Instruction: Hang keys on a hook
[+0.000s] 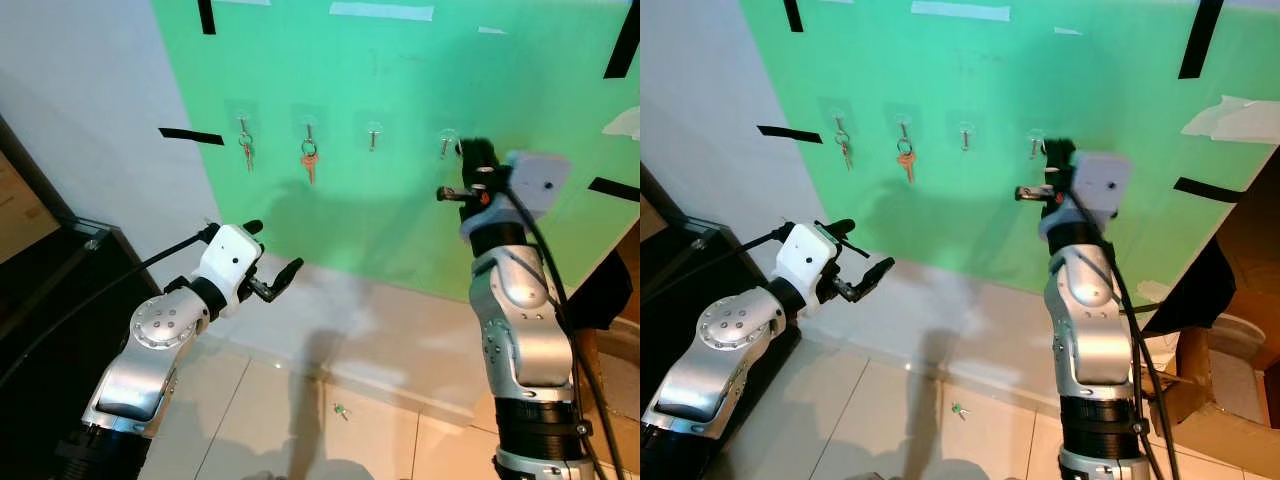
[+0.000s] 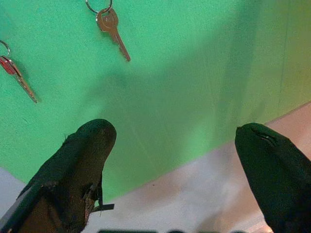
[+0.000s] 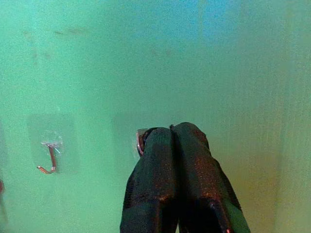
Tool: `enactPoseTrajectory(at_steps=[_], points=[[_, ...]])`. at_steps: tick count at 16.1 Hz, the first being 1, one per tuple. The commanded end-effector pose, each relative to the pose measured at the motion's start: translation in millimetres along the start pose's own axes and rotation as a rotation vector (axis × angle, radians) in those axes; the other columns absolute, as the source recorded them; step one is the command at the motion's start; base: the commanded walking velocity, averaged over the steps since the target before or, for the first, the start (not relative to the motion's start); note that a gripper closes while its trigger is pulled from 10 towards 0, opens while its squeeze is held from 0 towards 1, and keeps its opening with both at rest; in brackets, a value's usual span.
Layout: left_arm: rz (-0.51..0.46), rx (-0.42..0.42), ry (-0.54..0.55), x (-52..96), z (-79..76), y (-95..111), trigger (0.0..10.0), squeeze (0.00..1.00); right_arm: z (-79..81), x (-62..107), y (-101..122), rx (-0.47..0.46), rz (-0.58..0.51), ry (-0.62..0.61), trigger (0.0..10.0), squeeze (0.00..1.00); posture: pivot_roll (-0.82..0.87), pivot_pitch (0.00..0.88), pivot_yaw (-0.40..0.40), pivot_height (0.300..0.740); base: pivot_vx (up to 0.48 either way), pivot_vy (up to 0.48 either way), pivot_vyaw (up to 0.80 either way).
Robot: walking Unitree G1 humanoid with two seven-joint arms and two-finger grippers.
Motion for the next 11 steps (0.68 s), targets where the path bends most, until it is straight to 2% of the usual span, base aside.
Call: enactPoseTrajectory(at_steps=[1,4,7,9,11], points=[[-0.009,-0.029,-0.002,-0.4,3.9,5.5,10.0,0.17,6.2,-3.2,3.0,0.060,-0.026,0.009,10.0,0.00,-0.07,0.000,0.058,0.740,0.000,0.000,0.00],[-0.008,-0.028,-0.005,-0.5,3.4,5.3,10.0,0.17,13.5,-3.4,-0.4,0.135,-0.027,0.050,10.0,0.00,-0.07,0.000,0.058,0.740,0.000,0.000,0.00],[-0.008,-0.028,-0.008,-0.8,2.9,5.5,10.0,0.17,26.3,-1.2,-9.4,0.287,-0.037,0.118,10.0,0.00,-0.07,0.000,0.059,0.740,0.000,0.000,0.00],[-0.009,-0.030,-0.010,-1.0,2.7,5.8,10.0,0.18,35.6,0.0,-12.8,0.352,-0.046,0.174,10.0,0.00,-0.07,0.000,0.059,0.740,0.000,0.000,0.00],[-0.010,-0.031,-0.010,-1.5,2.5,6.2,10.0,0.17,36.6,0.2,-16.4,0.388,-0.044,0.174,10.0,0.00,-0.07,0.000,0.059,0.740,0.000,0.000,0.00]])
Point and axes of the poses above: a point about 5 cm out from each wrist's last joint towards the gripper, its own x axis pointing back from the gripper into the wrist, its own y axis along the axis of the wrist's last joint, z = x × y, the point moved 6 cm from there along -x, pointing out of the wrist towards the gripper, and after that the axes turned 9 degrees about -x, right-handed, at the moved point
